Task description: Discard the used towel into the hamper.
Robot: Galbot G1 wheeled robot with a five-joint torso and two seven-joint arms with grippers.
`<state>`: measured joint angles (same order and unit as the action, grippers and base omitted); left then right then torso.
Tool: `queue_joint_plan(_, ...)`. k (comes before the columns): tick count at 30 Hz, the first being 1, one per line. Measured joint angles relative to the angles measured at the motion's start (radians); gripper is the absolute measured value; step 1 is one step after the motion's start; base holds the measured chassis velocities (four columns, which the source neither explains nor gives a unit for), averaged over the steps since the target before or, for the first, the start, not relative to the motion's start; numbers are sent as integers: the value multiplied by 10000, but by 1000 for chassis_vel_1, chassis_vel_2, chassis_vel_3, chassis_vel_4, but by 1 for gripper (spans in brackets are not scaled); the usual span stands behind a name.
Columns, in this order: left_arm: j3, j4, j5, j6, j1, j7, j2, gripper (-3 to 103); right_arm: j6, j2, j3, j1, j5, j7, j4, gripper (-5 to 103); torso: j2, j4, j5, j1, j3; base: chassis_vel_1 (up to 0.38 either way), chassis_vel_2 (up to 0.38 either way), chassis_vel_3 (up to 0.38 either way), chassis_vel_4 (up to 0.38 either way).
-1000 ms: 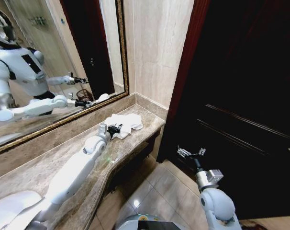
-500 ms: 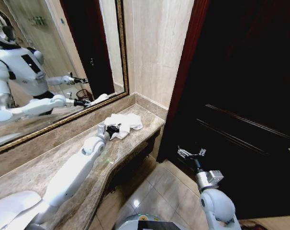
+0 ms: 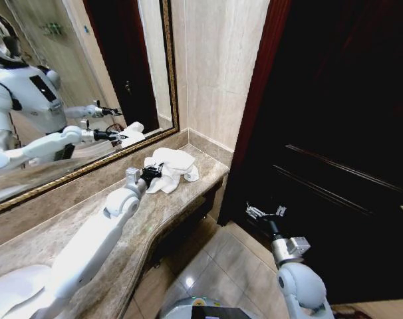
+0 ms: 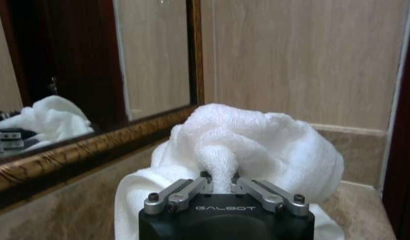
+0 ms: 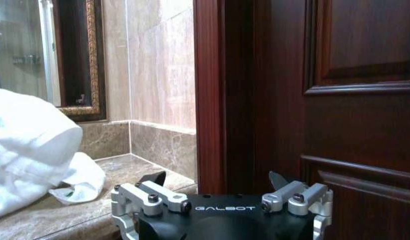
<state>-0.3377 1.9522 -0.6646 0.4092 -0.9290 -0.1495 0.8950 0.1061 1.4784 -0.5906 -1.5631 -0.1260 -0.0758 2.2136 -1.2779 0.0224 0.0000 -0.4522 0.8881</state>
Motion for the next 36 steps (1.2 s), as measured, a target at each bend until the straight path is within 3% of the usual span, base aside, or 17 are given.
queue_joint_plan(8, -1026, 915, -3, -23, -1150, 64, 91, 7, -50, 25, 238, -58, 143, 117, -38, 100, 0, 1, 1, 0, -1, 0, 0, 0, 0)
queue_joint_plan(16, -2189, 2127, 213, -284, -2873, -225, 738, 7, -202, 124, 412, -190, 308, 100, 21, 100, -1, -1, 1, 0, -1, 0, 0, 0, 0)
queue_joint_plan(20, -2482, 2485, 977, -993, -3647, -251, 1208, 7, -236, 109, 373, -314, 298, 45, 188, 100, 0, 0, 0, 0, -1, 0, 0, 0, 0)
queue_joint_plan(22, -2697, 2540, 1870, -1664, -4106, -114, 1612, 7, -256, 60, 285, -369, 244, -12, 283, 100, -1, 0, 0, 1, -2, 0, 0, 0, 0)
queue_joint_plan(23, -2697, 2540, 1870, -1664, -4106, -114, 1612, 7, -256, 60, 285, -369, 244, -12, 283, 100, -1, 0, 0, 1, -2, 0, 0, 0, 0)
queue_joint_plan(25, -3050, 2541, 2728, -2242, -4479, 193, 1984, 7, -257, 51, 197, -404, 198, -139, 351, 100, -1, 1, 2, 0, -1, 0, 0, 0, 0)
queue_joint_plan(29, -3690, 2644, 3270, -2828, -5086, 673, 2421, 7, -245, 96, -22, -408, 121, -513, 400, 100, -1, 0, 2, 1, -2, 0, 0, 0, 0)
queue_joint_plan(34, -4156, 2644, 3380, -3405, -5616, 1040, 2771, 7, -233, 120, -154, -399, 17, -688, 400, 100, -1, -1, 0, 1, -1, 0, 0, 0, 0)
queue_joint_plan(36, -4305, 2623, 3403, -3990, -5988, 1243, 3066, 7, -200, 86, -201, -423, -179, -784, 418, 100, -1, -1, 0, 1, -1, 0, 0, 0, 0)
